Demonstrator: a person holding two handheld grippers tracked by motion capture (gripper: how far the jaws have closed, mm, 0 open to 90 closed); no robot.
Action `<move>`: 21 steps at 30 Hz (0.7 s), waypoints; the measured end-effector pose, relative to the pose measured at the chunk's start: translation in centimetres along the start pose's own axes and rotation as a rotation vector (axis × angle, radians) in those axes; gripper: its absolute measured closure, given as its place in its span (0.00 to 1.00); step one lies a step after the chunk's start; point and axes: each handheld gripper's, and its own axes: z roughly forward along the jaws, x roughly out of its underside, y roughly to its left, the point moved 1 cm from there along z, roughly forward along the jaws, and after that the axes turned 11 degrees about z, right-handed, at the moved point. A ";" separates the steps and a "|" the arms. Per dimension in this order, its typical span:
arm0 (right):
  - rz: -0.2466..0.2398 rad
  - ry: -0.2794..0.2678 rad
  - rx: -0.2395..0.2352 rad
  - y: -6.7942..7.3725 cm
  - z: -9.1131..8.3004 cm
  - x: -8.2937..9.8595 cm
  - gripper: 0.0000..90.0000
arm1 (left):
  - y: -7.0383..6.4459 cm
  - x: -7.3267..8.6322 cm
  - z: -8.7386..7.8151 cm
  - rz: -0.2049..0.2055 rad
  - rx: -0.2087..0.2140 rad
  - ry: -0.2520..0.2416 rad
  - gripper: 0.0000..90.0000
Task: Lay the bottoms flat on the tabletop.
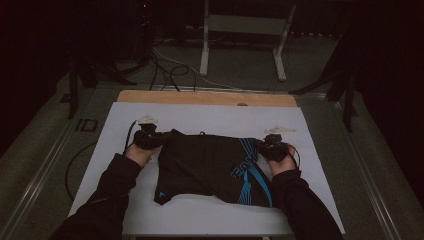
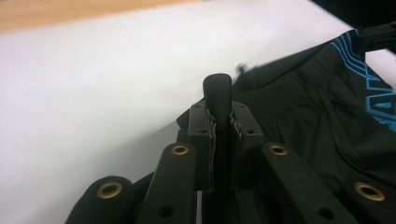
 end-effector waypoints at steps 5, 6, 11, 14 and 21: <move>-0.001 -0.051 0.024 -0.3 -0.5 -2.2 0.93 | 0.3 -1.7 0.2 0.023 -0.032 -0.043 0.91; 0.005 -0.064 0.027 -0.4 -0.5 -2.7 0.93 | 0.4 -1.9 0.4 0.029 -0.039 -0.048 0.91; 0.030 -0.101 0.044 -0.9 -0.2 -4.3 0.93 | 0.8 -2.7 1.1 0.044 -0.078 -0.068 0.91; 0.045 -0.111 0.053 -1.3 0.4 -5.1 0.93 | 1.3 -3.1 1.8 0.037 -0.095 -0.078 0.91; 0.072 -0.105 0.079 -1.7 2.1 -6.0 0.93 | 2.4 -3.3 3.4 0.033 -0.127 -0.065 0.91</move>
